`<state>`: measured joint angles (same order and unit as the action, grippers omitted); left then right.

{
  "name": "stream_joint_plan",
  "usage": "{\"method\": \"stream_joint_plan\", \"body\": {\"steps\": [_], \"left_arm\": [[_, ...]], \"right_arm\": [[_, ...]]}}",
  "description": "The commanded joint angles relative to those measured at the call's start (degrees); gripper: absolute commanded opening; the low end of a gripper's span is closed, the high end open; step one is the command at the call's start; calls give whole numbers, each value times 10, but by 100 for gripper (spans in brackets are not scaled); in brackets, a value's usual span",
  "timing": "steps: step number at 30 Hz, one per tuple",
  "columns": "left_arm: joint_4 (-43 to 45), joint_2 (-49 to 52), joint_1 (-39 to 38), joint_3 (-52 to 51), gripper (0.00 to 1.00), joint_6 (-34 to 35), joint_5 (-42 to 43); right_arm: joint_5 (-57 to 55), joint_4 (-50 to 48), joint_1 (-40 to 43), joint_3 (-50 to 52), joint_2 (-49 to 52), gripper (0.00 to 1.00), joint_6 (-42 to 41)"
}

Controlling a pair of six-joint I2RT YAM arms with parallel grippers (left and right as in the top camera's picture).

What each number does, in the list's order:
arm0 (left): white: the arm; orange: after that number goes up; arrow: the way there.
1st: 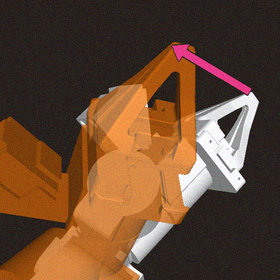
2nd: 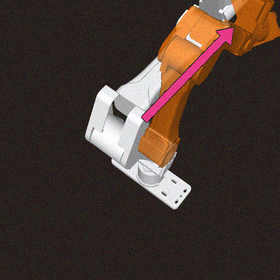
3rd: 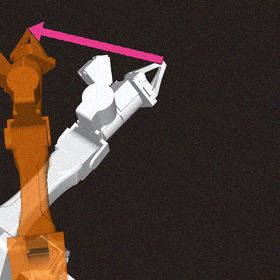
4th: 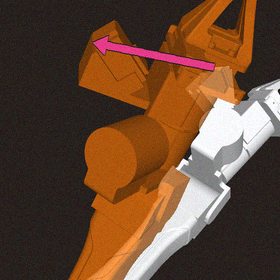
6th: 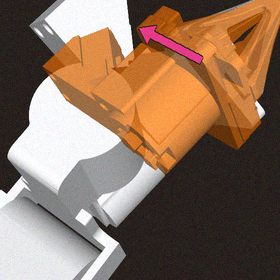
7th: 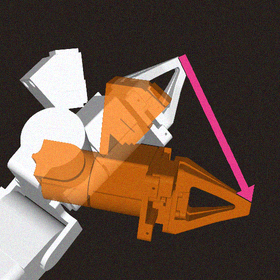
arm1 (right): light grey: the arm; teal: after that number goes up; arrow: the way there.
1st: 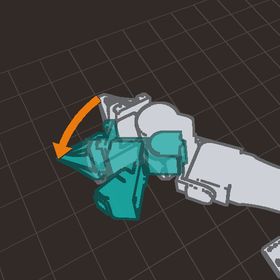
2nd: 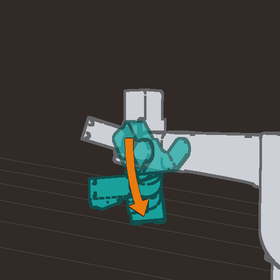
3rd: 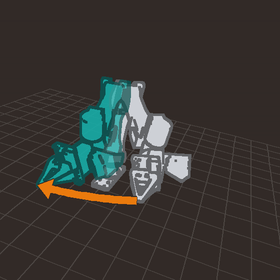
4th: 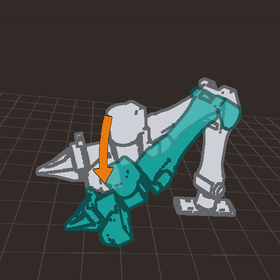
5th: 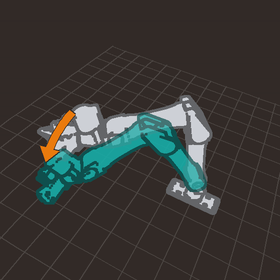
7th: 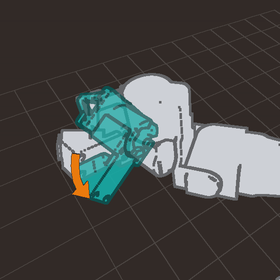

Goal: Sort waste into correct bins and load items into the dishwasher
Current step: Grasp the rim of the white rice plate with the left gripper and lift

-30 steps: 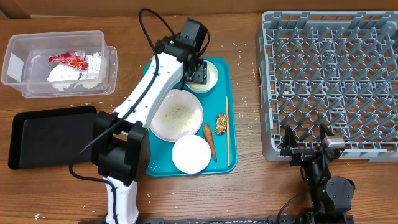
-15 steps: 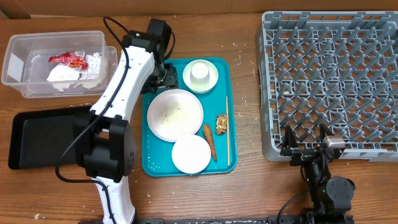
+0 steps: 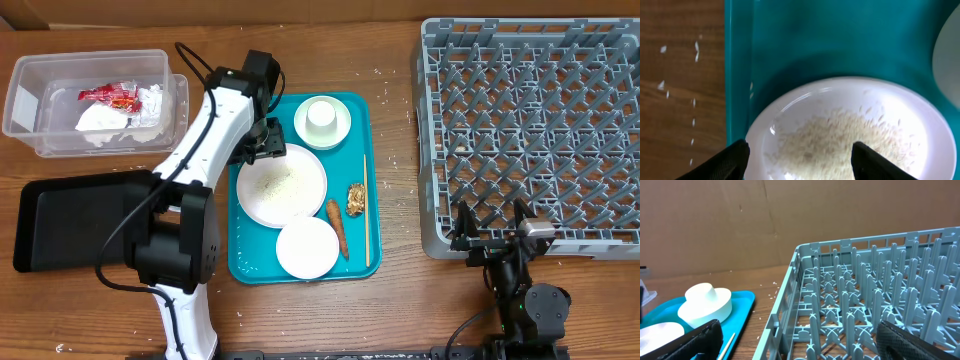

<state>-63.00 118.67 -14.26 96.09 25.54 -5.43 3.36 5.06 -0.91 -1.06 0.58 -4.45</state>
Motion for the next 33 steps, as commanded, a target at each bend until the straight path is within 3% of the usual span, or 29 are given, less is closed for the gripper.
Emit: {"method": "stream_joint_plan", "body": {"steps": [1, 15, 17, 20, 24, 29, 33], "left_arm": [[43, -22, -4, -32, 66, -45, -12], [18, -22, -4, -22, 65, -32, 120], [8, -22, -7, -12, 56, -32, 156], [4, -22, -26, -10, 54, -32, 204], [10, -22, -84, -10, 58, -25, 163], [11, -22, -137, -11, 59, 38, 47], [24, -20, -162, -11, 59, 65, 19]], "right_arm": [[-7, -4, -4, 6, -4, 100, 0], [-7, -4, -4, 6, -4, 100, 0], [-7, -4, -4, 6, -4, 100, 0], [-7, -4, -4, 6, -4, 100, 0], [-7, -4, -4, 6, -4, 100, 0], [-7, -4, -4, 6, -4, 100, 0], [-7, -4, -4, 6, -4, 100, 0]]}}
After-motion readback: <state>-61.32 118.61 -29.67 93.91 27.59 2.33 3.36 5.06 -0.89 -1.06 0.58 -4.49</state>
